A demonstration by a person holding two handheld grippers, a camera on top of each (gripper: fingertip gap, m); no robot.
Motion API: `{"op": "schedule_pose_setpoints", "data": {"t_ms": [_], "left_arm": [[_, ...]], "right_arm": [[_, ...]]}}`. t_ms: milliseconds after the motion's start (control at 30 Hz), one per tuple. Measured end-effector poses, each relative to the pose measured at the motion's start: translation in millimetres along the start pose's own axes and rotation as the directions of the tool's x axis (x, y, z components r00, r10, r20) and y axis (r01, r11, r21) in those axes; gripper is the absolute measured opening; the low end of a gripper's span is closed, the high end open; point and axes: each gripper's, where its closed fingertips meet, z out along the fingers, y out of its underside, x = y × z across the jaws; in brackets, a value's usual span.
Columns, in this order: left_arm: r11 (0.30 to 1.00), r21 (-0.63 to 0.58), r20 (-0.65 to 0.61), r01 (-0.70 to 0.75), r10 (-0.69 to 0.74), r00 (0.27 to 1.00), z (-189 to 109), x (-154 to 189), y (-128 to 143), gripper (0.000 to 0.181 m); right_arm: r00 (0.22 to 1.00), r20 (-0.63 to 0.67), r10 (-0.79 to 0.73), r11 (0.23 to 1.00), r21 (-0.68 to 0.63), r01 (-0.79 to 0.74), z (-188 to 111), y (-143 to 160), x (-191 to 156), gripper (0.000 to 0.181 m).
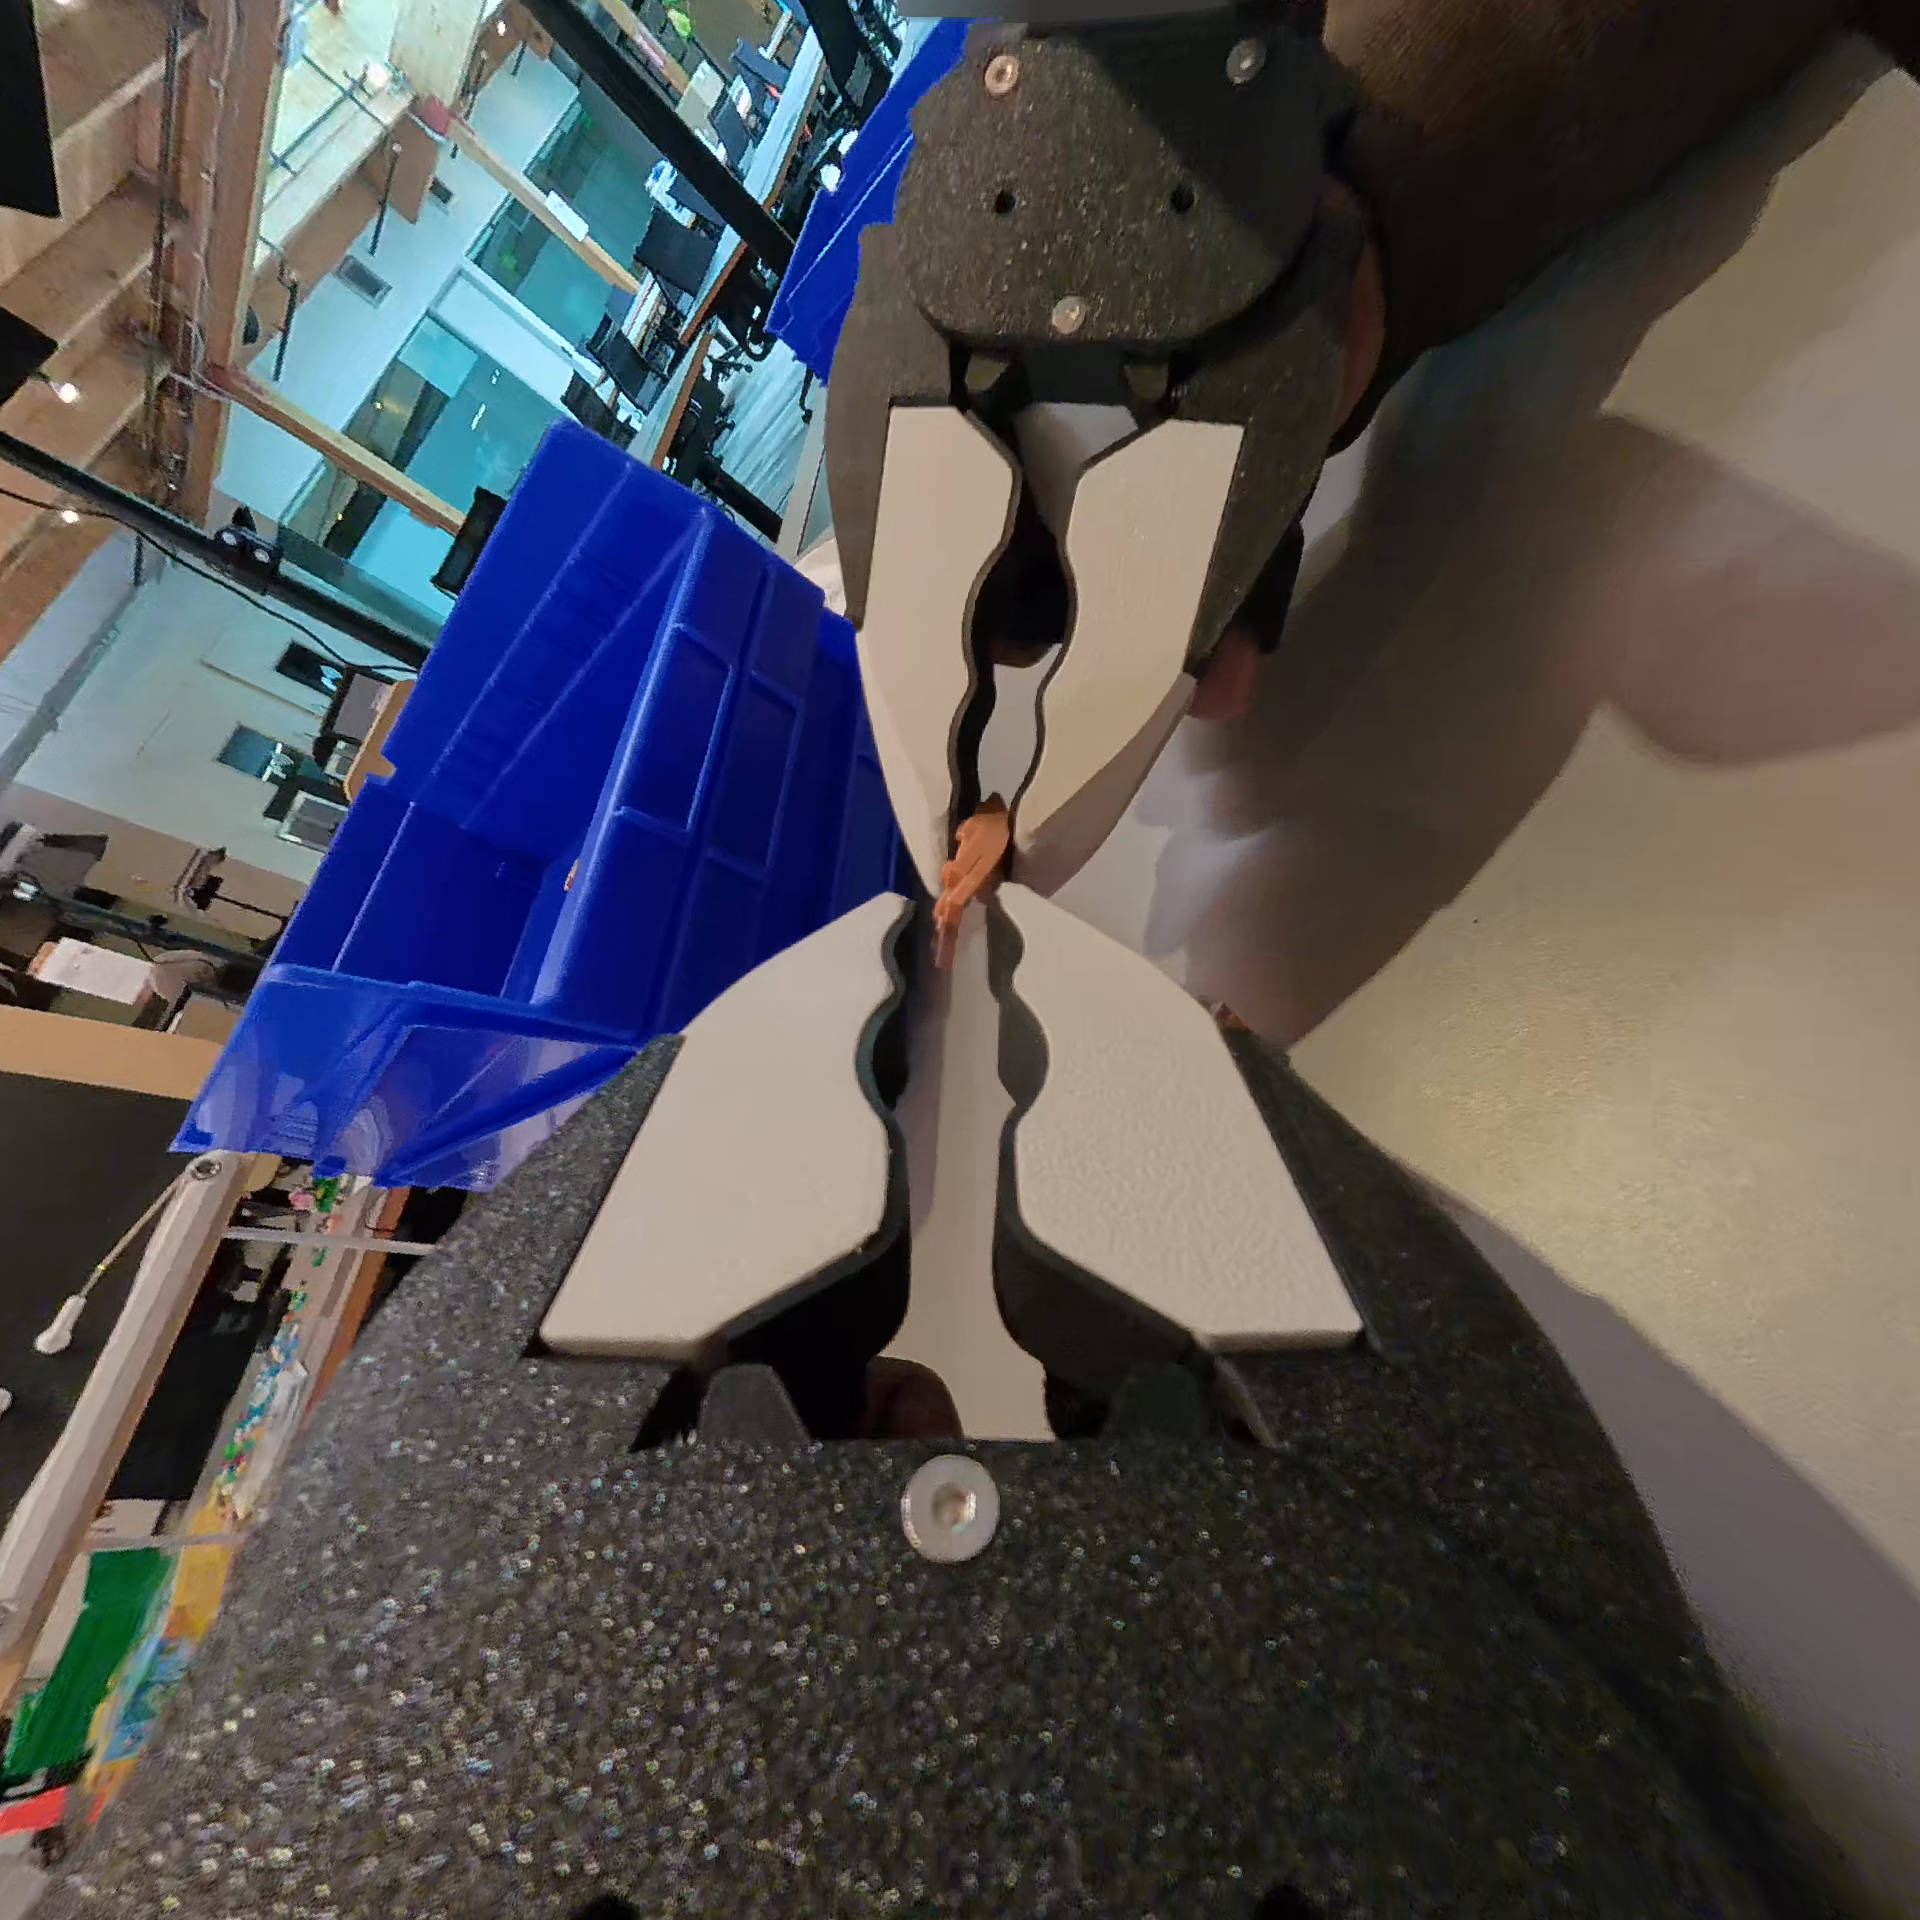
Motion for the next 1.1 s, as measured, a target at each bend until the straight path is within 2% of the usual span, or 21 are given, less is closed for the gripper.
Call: {"op": "schedule_pose_setpoints", "data": {"t_ms": [233, 467, 633, 767, 933, 1100], "left_arm": [[0.994, -0.041, 0.069, -0.098, 0.101, 0.992, 3, -4, 4, 0.01], [0.973, -0.139, 0.138, -0.185, 0.204, 0.969, 4, -13, 13, 0.016], [0.908, -0.306, 0.22, -0.285, 0.358, 0.907, 8, -25, 21, 0.016], [0.853, -0.39, 0.209, -0.347, 0.449, 0.869, 12, -24, 26, 0.018], [0.805, -0.44, 0.207, -0.399, 0.523, 0.827, 15, -23, 25, 0.02], [0.8, -0.438, 0.216, -0.41, 0.536, 0.816, 14, -24, 22, 0.019]], "right_arm": [[1.0, -0.019, -0.001, 1.0, -0.001, 0.001, -1, 1, 4, 0.01], [0.967, -0.155, -0.201, 0.975, -0.131, 0.182, 1, 10, 13, 0.01], [0.904, -0.249, -0.349, 0.916, -0.293, 0.273, 2, 21, 26, 0.01], [0.851, -0.298, -0.433, 0.875, -0.364, 0.318, 0, 17, 30, 0.011], [0.817, -0.33, -0.474, 0.852, -0.406, 0.33, -2, 13, 33, 0.01], [0.801, -0.344, -0.49, 0.849, -0.399, 0.347, -4, 7, 33, 0.01]]}}
